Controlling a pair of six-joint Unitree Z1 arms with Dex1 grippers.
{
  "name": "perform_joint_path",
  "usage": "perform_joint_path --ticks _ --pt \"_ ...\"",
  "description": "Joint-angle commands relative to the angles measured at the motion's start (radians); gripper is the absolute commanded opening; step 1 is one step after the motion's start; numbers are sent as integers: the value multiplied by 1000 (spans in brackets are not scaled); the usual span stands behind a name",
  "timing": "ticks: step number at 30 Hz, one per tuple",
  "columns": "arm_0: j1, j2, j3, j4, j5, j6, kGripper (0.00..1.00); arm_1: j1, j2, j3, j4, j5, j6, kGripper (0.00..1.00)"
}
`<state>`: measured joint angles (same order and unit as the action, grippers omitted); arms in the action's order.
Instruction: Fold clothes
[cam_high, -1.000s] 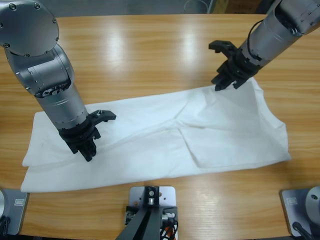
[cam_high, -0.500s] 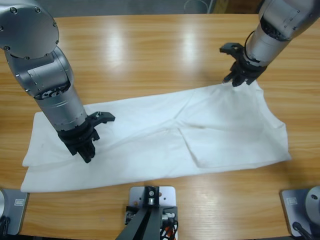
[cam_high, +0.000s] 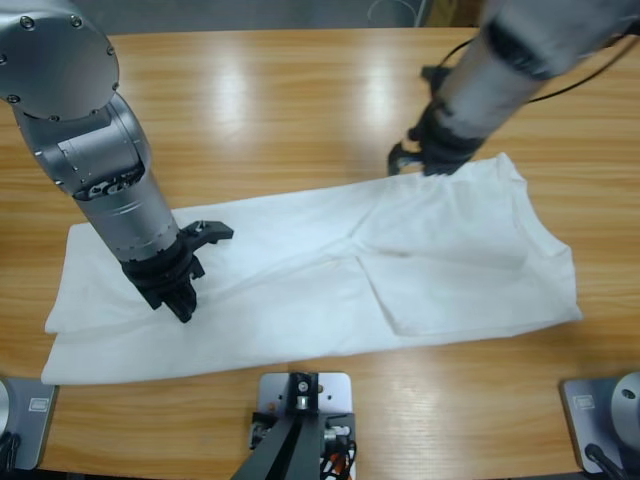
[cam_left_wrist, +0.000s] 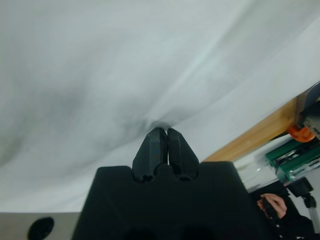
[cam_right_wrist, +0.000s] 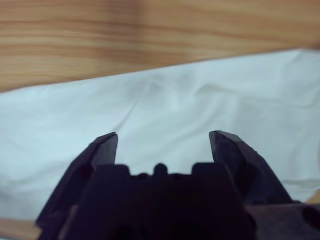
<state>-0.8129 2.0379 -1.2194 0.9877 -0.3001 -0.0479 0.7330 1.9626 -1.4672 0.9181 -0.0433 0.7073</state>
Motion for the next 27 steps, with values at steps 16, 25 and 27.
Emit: perform_joint_path --ticks 16,25,27 --pt "-8 -18 -3 -9 -4 -32 0 69 335 -234 223 -97 128 644" --pt "-8 -21 -3 -11 -2 -33 0 97 337 -246 272 -164 123 0" --pt "-8 -22 -2 -10 -2 -33 0 101 343 -248 272 -161 121 0"
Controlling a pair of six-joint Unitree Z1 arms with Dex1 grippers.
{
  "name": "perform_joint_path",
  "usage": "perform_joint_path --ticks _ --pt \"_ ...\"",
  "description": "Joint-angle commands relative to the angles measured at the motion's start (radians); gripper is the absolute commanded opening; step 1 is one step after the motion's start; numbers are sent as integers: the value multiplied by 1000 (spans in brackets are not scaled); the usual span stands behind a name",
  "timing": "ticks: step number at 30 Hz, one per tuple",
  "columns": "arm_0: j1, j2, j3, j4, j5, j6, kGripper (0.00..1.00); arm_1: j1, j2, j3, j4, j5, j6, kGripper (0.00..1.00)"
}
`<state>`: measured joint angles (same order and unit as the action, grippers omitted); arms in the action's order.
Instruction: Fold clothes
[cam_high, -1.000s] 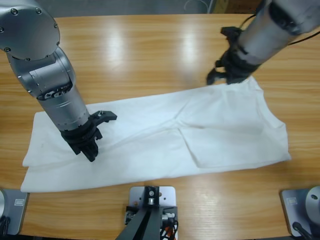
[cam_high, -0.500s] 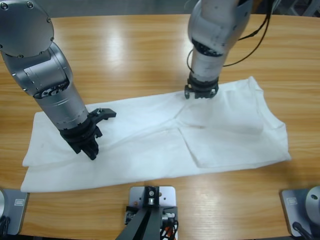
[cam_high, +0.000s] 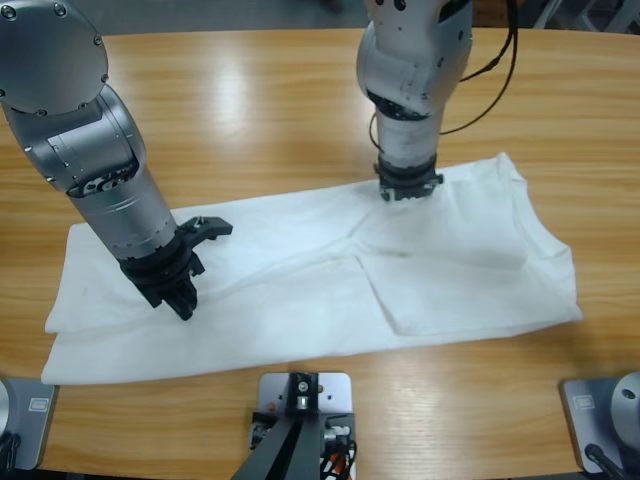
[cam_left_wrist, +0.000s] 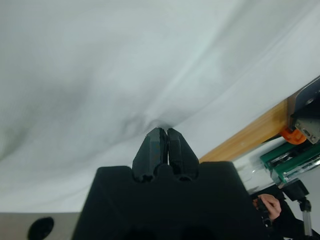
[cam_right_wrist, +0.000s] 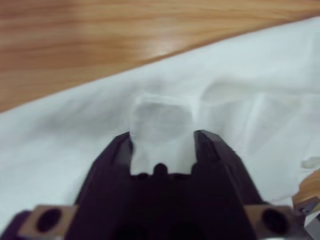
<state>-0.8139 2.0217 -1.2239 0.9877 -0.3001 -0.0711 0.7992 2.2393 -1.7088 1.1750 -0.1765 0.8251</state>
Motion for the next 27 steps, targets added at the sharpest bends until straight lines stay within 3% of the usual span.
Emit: perform_joint_path --ticks 1,14,27 --pt "-7 -6 4 -11 -1 -10 0 37 68 -8 15 -26 3 0" --pt "-7 -6 5 -13 -2 -15 0 80 36 -45 15 -35 -72 0" --pt "-13 -6 12 -21 -2 -19 0 186 43 -115 28 48 -119 0"
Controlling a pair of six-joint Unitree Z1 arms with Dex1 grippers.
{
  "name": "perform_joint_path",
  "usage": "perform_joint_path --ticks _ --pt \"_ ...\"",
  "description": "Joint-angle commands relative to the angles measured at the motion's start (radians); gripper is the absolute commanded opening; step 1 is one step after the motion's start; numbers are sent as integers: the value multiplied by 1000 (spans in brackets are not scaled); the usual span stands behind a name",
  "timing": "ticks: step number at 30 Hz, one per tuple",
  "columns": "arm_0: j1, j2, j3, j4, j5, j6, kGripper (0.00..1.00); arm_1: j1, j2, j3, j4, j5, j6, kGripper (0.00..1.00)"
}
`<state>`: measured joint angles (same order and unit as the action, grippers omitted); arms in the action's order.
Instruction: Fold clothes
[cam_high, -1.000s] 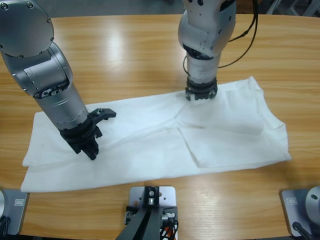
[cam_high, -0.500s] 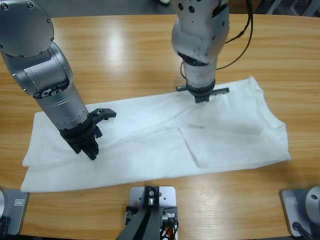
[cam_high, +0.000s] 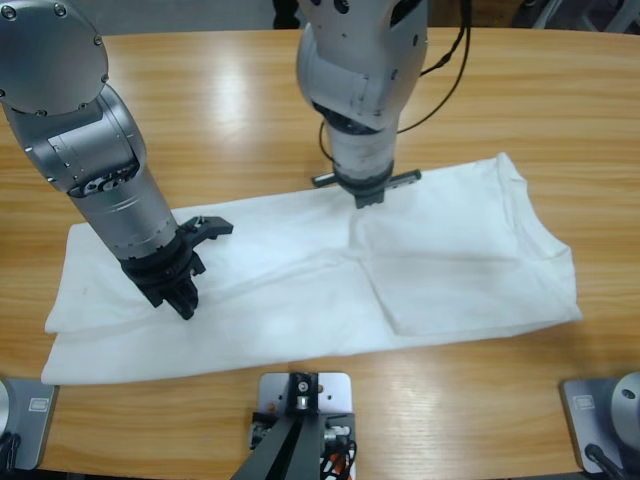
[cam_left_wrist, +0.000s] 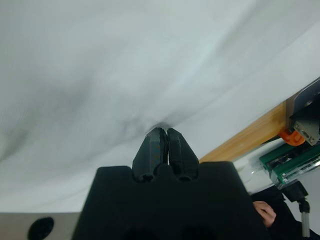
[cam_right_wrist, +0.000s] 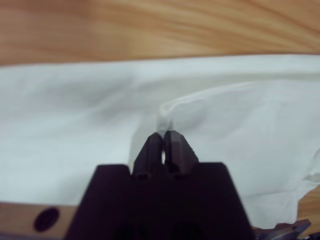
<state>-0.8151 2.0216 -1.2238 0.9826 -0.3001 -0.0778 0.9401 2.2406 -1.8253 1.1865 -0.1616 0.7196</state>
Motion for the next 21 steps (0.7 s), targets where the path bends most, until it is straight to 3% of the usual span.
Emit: perform_joint_path --ticks 1,13,14,16,17,21 --pt "-13 -6 12 -16 -2 -13 0 45 42 0 19 33 -14 0" --pt "-16 -39 29 -15 8 -12 0 49 44 53 48 48 -2 0" --pt "-16 -48 31 -13 17 -11 0 51 37 54 48 48 0 42" --pt "-16 -72 31 -13 32 -12 0 54 -9 50 48 40 0 764" --pt "-16 -84 29 -13 33 -14 0 56 -49 43 47 29 -11 941" --pt "-16 -124 23 -15 34 -31 0 57 -256 19 52 3 -55 1000"
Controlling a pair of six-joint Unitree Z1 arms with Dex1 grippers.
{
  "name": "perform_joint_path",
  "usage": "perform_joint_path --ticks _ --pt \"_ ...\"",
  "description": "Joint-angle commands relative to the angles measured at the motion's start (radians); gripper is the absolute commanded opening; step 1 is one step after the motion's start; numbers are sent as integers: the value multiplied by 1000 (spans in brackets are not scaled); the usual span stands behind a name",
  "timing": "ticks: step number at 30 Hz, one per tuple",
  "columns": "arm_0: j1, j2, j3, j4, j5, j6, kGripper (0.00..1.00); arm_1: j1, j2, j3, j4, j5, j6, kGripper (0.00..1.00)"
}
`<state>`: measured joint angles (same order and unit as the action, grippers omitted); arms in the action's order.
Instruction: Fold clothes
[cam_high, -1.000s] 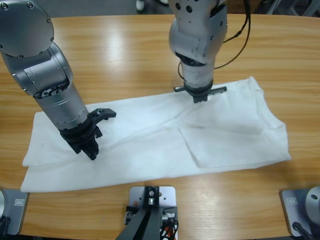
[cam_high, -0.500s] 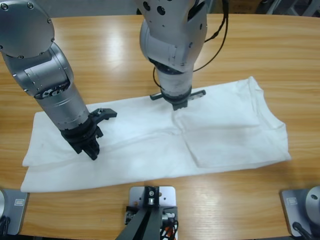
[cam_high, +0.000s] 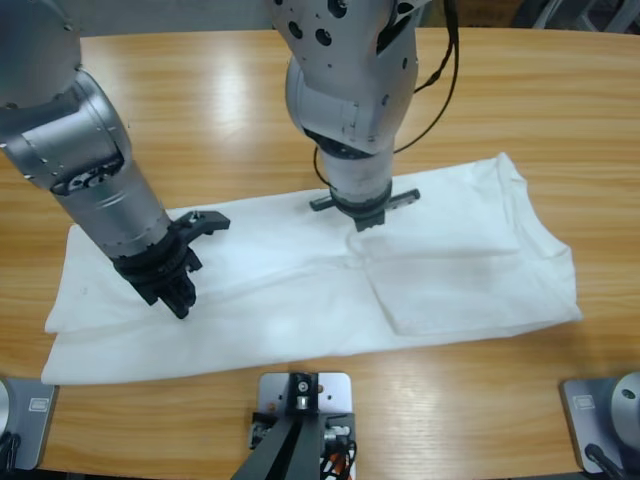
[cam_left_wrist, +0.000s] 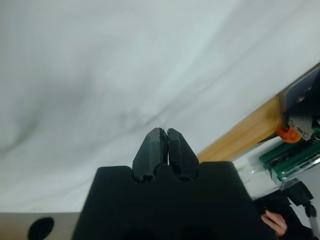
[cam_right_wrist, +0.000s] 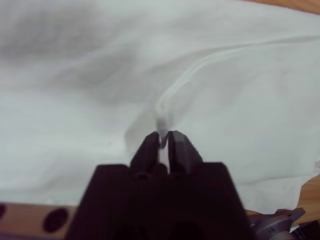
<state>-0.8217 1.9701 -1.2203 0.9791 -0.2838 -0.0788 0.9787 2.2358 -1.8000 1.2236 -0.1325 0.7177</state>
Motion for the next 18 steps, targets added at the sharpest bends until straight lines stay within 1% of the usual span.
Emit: perform_joint_path --ticks 1,2,3,4,5,6,7,8,9,12,14,16,18 --pt "-10 -85 19 -11 19 -35 0 18 -301 0 14 -25 -55 1000" --pt "-10 -97 19 -12 20 -42 0 13 -344 26 11 -23 -55 997" --pt "-10 -106 18 -13 19 -48 0 -1 -376 68 4 -14 -61 936" --pt "-10 -114 14 -16 18 -53 0 -18 -401 133 -24 5 -76 746" --pt "-10 -118 9 -29 13 -63 0 -35 -426 223 -86 35 -96 435" --pt "-10 -120 7 -52 0 -82 0 -60 -452 324 -166 81 -116 92" --pt "-10 -121 6 -82 -19 -107 0 -84 -486 424 -250 109 -128 0" --pt "-10 -120 6 -112 -38 -134 0 -106 -529 522 -328 123 -136 0" --pt "-10 -123 4 -140 -56 -160 0 -121 -557 579 -371 125 -136 0" --pt "-19 -153 -26 -182 -99 -206 0 -160 -609 690 -453 150 -145 0" --pt "-19 -145 -28 -181 -81 -211 0 -213 -627 770 -522 153 -139 0" --pt "-19 -116 4 -182 -47 -211 0 -287 -625 847 -602 187 -142 0" --pt "-24 -92 38 -193 -37 -219 0 -355 -606 895 -646 227 -146 0"
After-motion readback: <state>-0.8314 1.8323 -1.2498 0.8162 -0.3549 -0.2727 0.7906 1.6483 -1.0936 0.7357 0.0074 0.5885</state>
